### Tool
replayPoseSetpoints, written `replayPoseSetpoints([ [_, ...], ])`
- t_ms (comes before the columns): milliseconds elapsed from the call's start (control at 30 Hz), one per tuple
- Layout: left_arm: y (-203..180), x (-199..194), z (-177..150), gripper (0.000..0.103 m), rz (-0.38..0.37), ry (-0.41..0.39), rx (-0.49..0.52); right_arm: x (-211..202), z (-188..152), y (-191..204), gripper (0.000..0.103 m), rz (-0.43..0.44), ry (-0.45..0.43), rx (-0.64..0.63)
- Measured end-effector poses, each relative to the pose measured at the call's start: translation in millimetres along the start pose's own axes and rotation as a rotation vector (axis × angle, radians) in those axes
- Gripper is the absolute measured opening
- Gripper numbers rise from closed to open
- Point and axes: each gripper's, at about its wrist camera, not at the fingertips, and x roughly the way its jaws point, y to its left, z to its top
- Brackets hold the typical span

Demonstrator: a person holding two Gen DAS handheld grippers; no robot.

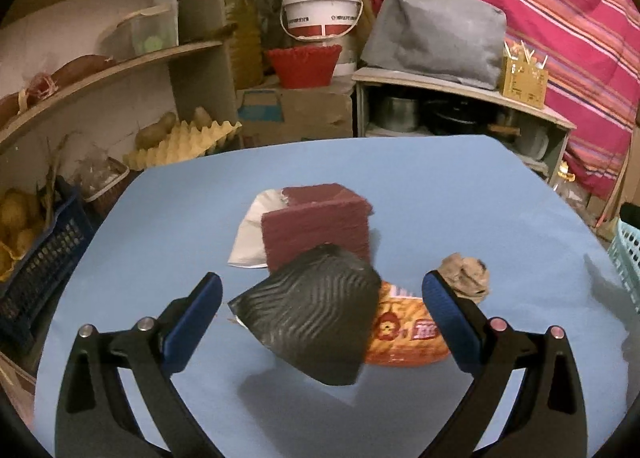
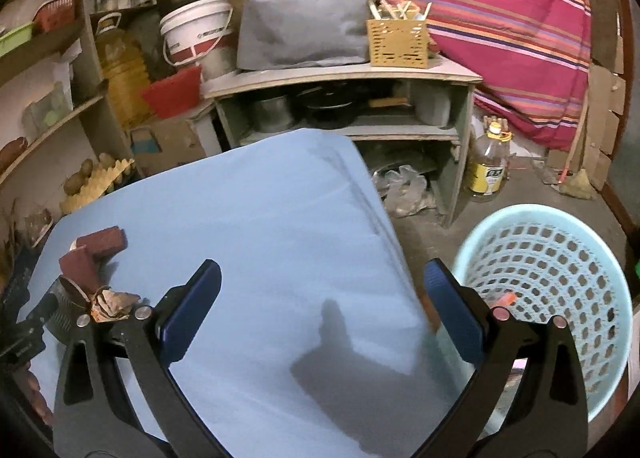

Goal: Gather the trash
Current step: 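Move both tools back over the remaining trash on the table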

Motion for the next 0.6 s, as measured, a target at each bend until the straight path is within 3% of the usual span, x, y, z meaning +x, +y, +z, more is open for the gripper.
replayPoseSetpoints([
  [133, 7, 3, 0, 0.098, -0.026, 0.004, -0.005, 5, -2, 17, 0.099, -0.028, -0.048, -0.06],
  [233, 9, 5, -2, 0.098, -0.026, 0.008, 0.014, 11, -3, 24, 0.099, -0.047, -0.017, -0.101],
  [367, 12, 14, -6, 0.098, -0.029, 0.047, 0.018, 17, -4, 23, 0.099, 0.001, 0.038, -0.046],
  [600, 26, 33, -10, 0.098, -0.05, 0.124, -0.026, 18, -10, 42, 0.099, 0.004, 0.039, -0.09],
])
